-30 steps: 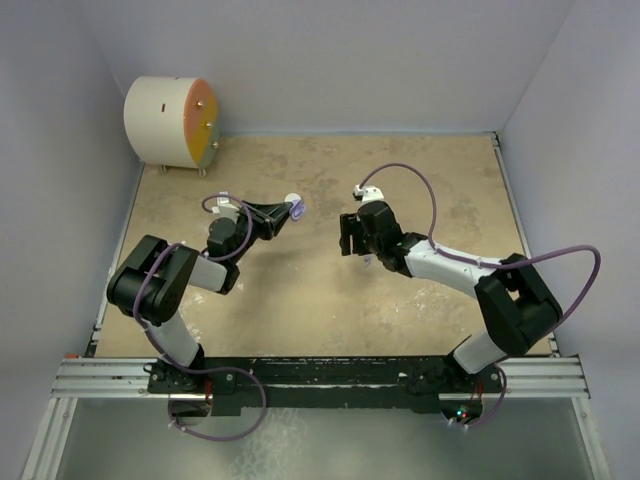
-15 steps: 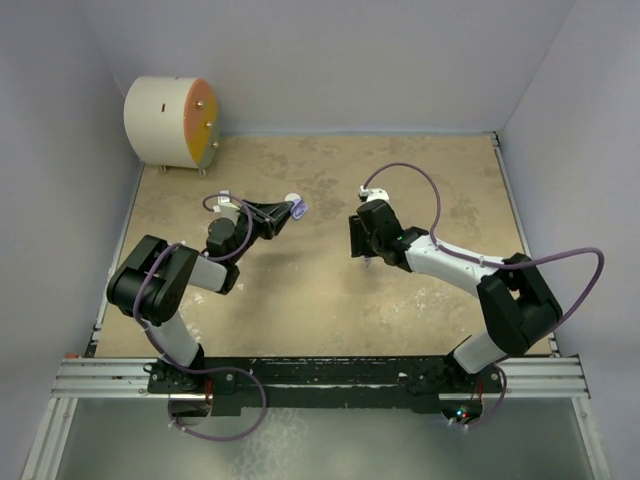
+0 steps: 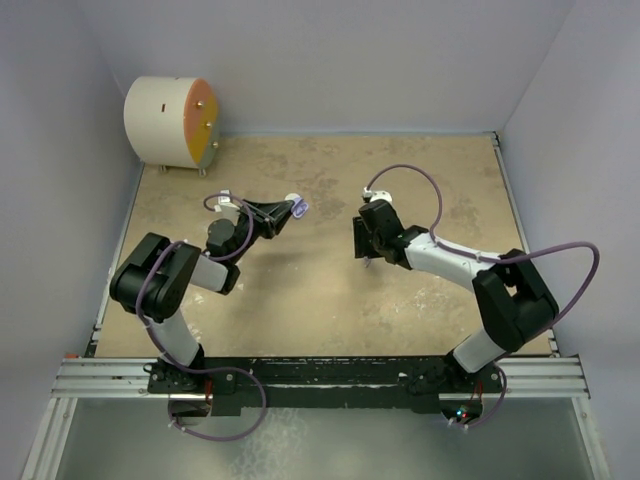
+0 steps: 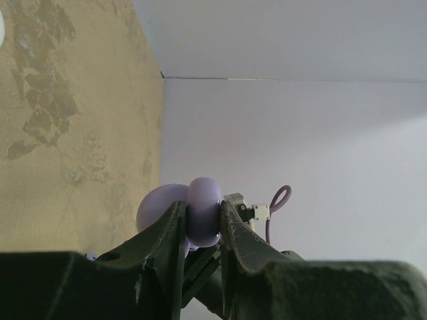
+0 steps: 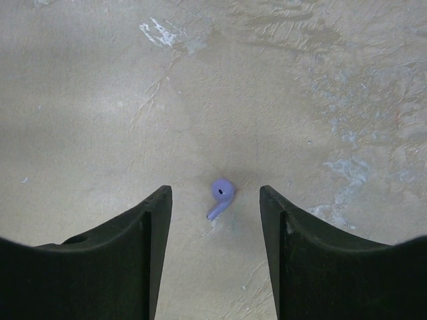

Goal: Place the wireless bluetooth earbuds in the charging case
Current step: Pick up the earbud from the center of the board.

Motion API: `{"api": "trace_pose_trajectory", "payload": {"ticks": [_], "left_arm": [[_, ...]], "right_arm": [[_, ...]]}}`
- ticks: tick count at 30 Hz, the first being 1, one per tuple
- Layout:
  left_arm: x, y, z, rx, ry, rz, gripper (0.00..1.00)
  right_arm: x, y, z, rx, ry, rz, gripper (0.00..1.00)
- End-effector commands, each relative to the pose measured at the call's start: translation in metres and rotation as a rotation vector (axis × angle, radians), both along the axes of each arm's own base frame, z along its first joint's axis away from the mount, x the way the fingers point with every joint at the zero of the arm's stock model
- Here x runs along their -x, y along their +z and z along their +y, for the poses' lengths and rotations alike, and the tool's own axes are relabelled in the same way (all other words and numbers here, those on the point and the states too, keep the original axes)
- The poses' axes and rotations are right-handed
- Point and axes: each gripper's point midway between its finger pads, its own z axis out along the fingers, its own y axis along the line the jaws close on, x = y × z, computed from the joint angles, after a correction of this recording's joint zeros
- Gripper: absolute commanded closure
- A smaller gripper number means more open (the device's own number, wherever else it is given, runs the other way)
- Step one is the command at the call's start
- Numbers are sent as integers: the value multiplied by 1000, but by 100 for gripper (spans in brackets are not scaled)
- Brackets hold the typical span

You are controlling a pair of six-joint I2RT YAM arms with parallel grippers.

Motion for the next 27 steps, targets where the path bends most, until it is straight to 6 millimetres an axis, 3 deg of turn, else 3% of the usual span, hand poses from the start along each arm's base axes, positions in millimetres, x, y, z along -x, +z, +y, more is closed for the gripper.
{"api": "trace_pose_trajectory", "payload": {"ticks": [1,13,27], "left_arm": [[-2,25,0,51,-14,-88,100],[-2,22,-1,71,-25,-87,100],[-1,21,-1,73,-27,-93,100]], "right_arm": [[4,-15,-2,-9,-14,36,43],[13,-37,1,-20,-2,90,48],[17,-48,0,-11,-3,112,57]]}}
